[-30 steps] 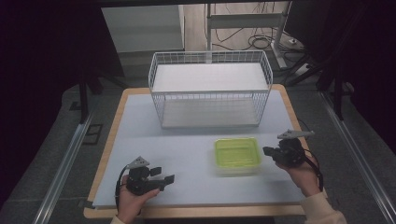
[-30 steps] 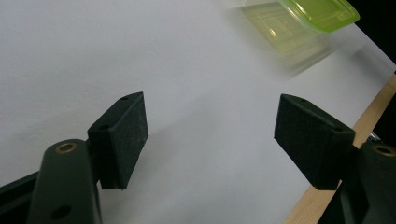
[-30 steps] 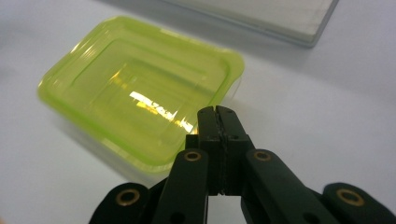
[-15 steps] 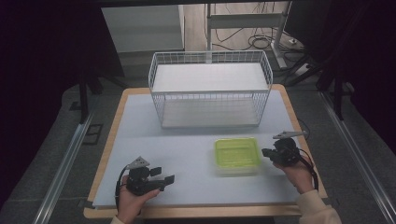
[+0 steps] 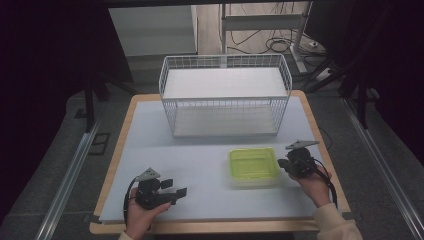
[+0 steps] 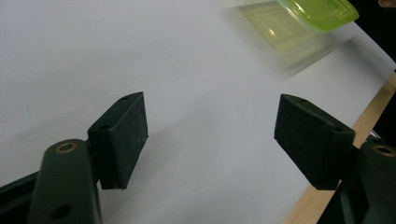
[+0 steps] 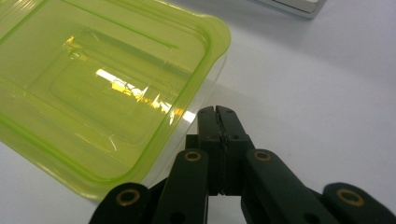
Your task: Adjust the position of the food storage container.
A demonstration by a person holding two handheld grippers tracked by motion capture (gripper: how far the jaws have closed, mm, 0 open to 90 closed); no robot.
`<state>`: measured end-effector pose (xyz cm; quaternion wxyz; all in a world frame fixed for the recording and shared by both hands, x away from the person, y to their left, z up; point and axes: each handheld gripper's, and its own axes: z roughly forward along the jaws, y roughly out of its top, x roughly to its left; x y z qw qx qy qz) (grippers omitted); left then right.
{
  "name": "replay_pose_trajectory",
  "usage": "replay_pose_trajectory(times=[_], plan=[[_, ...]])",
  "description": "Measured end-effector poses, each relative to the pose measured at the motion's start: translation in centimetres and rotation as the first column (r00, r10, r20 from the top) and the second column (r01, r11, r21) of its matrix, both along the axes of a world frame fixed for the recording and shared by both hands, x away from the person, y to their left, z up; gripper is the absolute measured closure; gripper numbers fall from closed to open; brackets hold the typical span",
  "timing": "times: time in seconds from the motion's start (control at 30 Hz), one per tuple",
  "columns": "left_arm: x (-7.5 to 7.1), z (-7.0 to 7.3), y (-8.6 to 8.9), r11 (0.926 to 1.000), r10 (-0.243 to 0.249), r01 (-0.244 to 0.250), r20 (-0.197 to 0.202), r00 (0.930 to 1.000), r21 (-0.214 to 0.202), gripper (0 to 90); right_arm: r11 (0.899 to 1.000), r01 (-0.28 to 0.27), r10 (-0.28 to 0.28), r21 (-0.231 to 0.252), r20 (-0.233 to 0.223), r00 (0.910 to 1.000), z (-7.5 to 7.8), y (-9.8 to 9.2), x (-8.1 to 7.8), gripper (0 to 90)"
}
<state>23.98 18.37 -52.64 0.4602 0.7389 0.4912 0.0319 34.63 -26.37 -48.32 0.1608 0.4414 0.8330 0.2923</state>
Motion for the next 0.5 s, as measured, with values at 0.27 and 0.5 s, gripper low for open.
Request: replay_pose_trajectory(times=[0.27, 0.5], plan=[[0.0, 0.0, 0.0, 1.0, 0.0, 0.0, -0.001, 1.0, -0.002, 25.7, 1.0, -0.027, 0.027, 0.002, -0.004, 0.9996, 0.0, 1.0, -0.3, 89.5], [0.0, 0.0, 0.0, 1.0, -0.004, 0.004, -0.001, 1.0, 0.003, 25.7, 0.999, -0.045, 0.045, 0.005, 0.003, 0.999, 0.1, 2.0, -0.4, 89.6]])
